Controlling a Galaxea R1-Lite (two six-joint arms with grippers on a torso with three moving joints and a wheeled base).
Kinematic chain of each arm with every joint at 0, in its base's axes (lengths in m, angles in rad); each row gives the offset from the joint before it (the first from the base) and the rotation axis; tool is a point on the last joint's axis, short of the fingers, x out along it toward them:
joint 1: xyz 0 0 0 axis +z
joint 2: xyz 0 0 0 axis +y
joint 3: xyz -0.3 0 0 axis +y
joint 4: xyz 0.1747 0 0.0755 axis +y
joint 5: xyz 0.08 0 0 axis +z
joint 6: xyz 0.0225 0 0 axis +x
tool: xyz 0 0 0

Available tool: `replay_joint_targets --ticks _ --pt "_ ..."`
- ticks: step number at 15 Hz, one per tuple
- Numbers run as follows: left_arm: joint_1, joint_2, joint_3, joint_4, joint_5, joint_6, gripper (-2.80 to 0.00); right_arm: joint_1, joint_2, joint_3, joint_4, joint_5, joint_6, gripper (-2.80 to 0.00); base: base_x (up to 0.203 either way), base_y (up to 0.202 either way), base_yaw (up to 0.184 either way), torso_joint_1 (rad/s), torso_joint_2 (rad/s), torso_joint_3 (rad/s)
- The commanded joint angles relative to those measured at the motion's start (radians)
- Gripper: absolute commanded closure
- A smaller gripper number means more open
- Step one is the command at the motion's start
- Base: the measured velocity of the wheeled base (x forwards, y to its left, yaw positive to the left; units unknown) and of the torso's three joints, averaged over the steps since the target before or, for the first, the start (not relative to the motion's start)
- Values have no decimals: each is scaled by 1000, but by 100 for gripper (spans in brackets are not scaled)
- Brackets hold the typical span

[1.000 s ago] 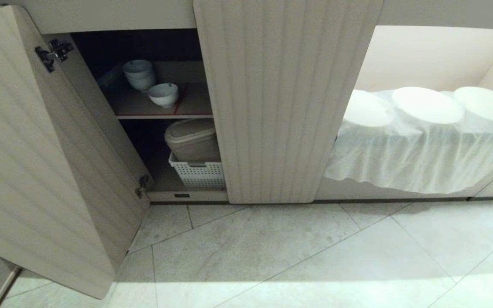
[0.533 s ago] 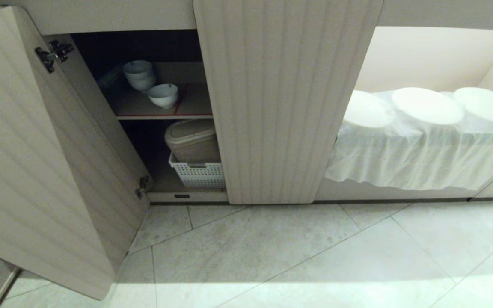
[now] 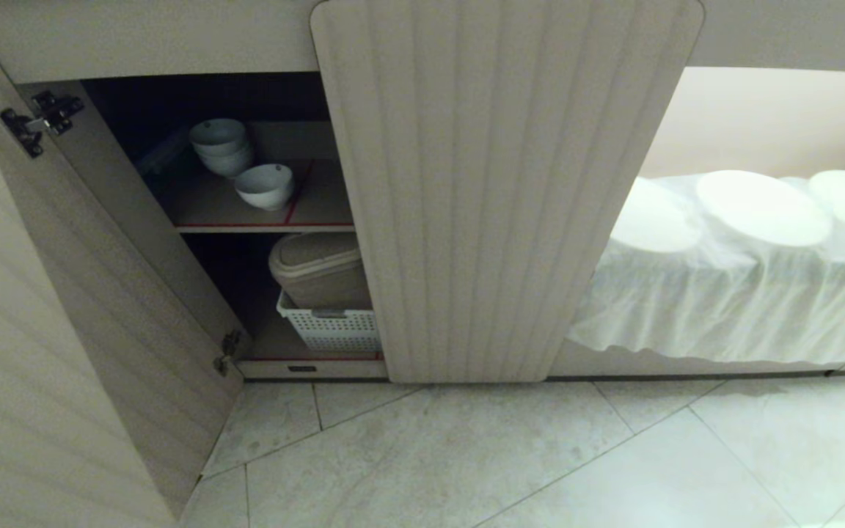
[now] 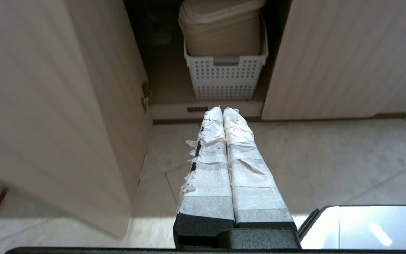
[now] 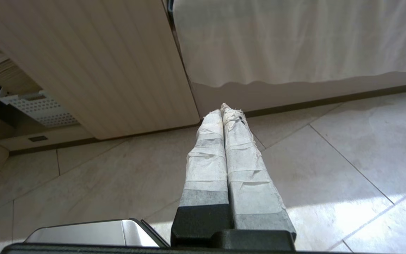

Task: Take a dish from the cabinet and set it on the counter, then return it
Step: Take the bowl from the cabinet

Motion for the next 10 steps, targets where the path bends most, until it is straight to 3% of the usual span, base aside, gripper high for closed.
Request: replay_joint_targets --ticks 1,10 --pt "0 0 0 0 0 0 0 0 0 0 0 0 1 0 203 0 3 2 5 2" --pt "0 0 0 -2 0 0 0 0 0 0 0 0 1 0 197 0 1 1 3 2"
